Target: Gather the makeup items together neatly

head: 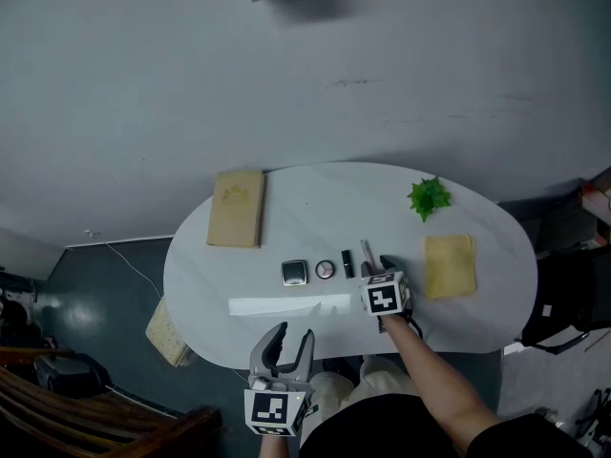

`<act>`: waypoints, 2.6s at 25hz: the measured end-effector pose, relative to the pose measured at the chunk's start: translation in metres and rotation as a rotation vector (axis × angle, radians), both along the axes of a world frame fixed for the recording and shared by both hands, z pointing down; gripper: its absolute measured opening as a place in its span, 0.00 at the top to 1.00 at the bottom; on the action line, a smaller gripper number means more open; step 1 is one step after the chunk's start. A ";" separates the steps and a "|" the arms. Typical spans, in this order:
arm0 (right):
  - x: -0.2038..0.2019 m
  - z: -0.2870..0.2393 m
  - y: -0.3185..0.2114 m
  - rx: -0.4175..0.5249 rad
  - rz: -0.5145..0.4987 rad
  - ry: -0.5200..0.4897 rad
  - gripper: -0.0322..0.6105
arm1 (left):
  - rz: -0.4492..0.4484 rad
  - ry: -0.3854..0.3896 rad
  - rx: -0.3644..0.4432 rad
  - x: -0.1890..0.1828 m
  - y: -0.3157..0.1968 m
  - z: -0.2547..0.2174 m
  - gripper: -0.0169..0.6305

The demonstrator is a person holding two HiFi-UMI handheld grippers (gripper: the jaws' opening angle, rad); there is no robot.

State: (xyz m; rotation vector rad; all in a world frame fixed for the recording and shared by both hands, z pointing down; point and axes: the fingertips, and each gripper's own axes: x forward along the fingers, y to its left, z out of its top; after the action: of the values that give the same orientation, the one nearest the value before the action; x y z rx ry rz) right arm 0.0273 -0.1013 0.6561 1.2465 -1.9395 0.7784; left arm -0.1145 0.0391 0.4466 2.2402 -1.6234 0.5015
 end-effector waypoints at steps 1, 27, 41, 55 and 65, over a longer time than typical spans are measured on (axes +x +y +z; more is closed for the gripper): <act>0.000 0.000 0.000 0.005 -0.002 -0.004 0.67 | 0.005 -0.002 0.006 0.000 0.000 0.000 0.70; 0.000 -0.020 -0.002 0.045 -0.009 -0.045 0.66 | 0.017 0.001 0.030 0.001 -0.003 -0.004 0.70; 0.001 -0.061 0.013 0.117 0.001 -0.049 0.66 | 0.089 0.029 0.067 0.002 0.001 -0.013 0.70; -0.009 -0.129 0.063 0.243 -0.028 -0.085 0.68 | 0.162 0.060 0.123 -0.003 0.019 -0.028 0.70; -0.037 -0.190 0.112 0.354 -0.086 -0.135 0.75 | 0.191 0.082 0.164 -0.012 0.038 -0.041 0.71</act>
State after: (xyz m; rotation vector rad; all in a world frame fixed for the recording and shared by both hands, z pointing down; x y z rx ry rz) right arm -0.0093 0.0111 0.4662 1.3301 -2.2978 0.4993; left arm -0.1264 0.0769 0.4060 2.5174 -1.4656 0.3275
